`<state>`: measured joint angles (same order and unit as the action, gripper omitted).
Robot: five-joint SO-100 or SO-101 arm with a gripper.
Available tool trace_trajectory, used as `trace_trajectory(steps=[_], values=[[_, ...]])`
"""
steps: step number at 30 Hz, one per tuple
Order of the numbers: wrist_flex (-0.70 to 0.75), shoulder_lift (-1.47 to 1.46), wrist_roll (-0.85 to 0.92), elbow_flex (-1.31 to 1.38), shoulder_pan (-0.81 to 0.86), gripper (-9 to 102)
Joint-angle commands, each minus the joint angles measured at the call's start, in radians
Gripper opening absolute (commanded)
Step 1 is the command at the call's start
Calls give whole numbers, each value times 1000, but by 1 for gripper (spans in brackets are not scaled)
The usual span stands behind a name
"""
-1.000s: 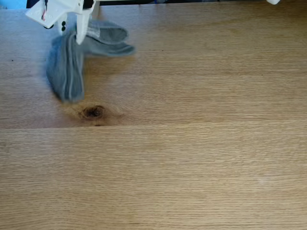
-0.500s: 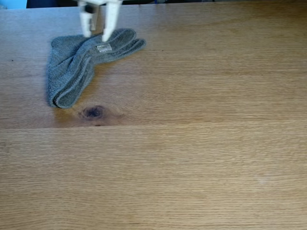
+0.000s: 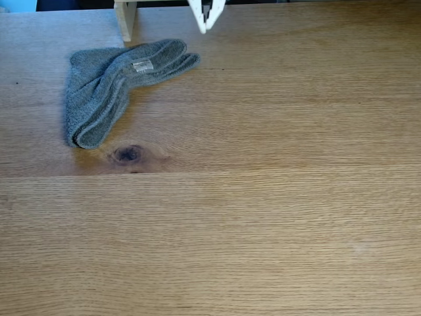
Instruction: Clean the area in front of the robot
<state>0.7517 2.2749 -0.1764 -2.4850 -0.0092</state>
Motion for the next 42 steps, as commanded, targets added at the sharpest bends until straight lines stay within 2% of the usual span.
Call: trace_trajectory(steps=[1,5,10,14,25,42], values=[[143,216,-77,9,-21,0],[322,482,-135,-95,-63,0],[382,850,-89,-399,-95,0],[453,1014,-29,-574,-81,0],[514,1031,64,-891,-51,0],[514,1031,64,-871,-43,0]])
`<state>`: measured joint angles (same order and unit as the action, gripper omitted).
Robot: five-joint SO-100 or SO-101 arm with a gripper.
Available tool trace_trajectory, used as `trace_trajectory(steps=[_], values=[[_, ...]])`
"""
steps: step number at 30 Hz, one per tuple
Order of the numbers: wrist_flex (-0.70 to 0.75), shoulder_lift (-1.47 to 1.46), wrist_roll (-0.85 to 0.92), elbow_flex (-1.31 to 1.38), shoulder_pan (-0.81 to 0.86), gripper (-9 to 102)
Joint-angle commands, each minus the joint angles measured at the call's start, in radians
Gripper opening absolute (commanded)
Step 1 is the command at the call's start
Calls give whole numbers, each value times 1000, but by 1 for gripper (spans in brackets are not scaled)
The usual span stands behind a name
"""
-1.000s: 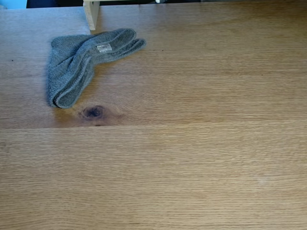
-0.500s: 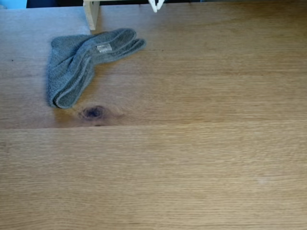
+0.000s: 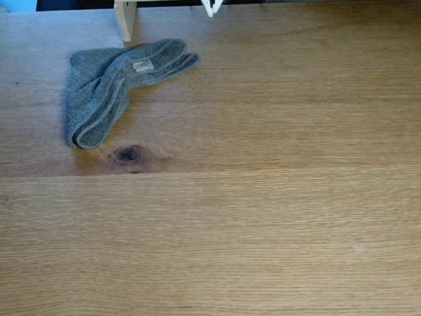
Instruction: Clean the area in front of the robot
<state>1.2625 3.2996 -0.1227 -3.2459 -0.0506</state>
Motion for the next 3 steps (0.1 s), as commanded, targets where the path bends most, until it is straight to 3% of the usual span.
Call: trace_trajectory(steps=[1,3], values=[[3,6,11,-110,-2,0],[3,6,11,-110,-2,0]])
